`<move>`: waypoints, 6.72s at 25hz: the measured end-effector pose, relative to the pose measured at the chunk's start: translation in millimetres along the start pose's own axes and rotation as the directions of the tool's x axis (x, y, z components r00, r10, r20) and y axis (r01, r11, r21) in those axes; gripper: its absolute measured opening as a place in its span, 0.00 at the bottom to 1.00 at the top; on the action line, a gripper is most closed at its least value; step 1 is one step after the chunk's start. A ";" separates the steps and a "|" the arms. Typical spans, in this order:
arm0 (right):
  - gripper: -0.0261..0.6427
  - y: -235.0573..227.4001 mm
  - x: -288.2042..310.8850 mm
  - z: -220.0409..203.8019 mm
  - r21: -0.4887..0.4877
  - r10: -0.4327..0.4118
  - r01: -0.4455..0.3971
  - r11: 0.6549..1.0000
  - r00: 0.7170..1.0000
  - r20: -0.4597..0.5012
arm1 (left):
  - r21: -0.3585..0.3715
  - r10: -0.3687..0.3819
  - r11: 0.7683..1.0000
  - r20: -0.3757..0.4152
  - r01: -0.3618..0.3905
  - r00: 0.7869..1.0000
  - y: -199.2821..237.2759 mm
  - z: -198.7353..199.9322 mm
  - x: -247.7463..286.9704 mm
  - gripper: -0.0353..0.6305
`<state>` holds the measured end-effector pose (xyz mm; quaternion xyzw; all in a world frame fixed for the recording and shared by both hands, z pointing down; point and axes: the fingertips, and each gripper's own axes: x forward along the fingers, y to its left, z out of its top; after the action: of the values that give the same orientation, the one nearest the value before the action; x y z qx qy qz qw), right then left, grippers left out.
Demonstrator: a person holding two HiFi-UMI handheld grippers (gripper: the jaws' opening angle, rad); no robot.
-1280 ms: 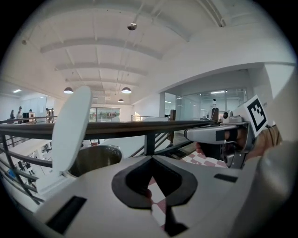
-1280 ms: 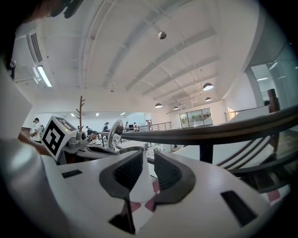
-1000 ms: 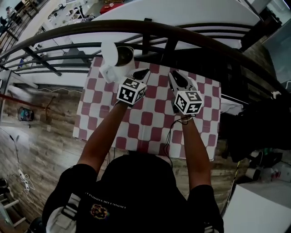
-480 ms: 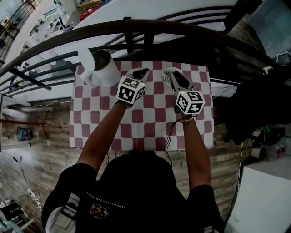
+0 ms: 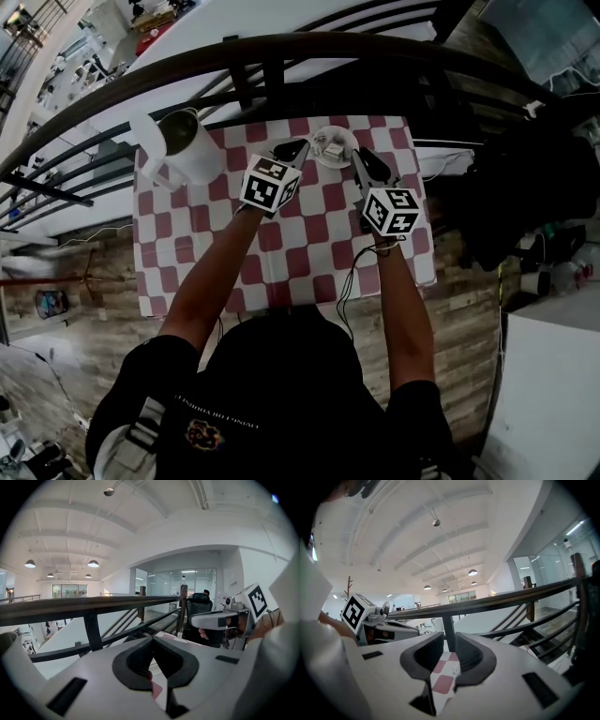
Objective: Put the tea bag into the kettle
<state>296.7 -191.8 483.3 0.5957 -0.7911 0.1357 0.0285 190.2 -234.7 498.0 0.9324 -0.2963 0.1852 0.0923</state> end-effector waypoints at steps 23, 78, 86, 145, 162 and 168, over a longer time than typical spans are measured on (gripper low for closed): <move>0.17 -35.8 4.5 -33.2 0.030 -0.057 0.059 0.998 0.996 -0.064 | -0.025 -0.026 0.999 -0.065 0.024 0.998 2.5 -22.9 31.4 0.05; 0.21 -100.8 111.2 -171.4 -0.020 -0.142 0.149 0.989 0.886 -0.441 | -0.188 -0.032 0.982 -0.282 -0.023 0.959 52.1 -120.3 130.3 0.05; 0.21 -102.9 114.7 -175.2 -0.013 -0.139 0.149 0.989 0.885 -0.445 | -0.198 -0.037 0.980 -0.288 -0.022 0.957 52.2 -125.1 133.3 0.05; 0.06 -103.0 105.7 -175.8 -0.065 -0.183 0.172 0.983 0.874 -0.450 | -0.209 -0.010 0.976 -0.293 -0.054 0.956 57.7 -128.5 111.3 0.05; 0.06 -73.5 73.5 -151.2 -0.074 -0.141 0.122 0.990 0.908 -0.394 | -0.196 0.016 0.979 -0.205 -0.057 0.979 51.7 -96.6 65.5 0.05; 0.06 -54.8 52.4 -145.9 -0.063 -0.108 0.091 0.994 0.928 -0.358 | -0.189 0.023 0.981 -0.162 -0.054 0.987 42.8 -90.1 37.5 0.05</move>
<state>316.6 -218.4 644.4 0.5992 -0.7441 0.2231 0.1935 167.3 -263.2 598.1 0.8955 -0.3225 0.2312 0.2016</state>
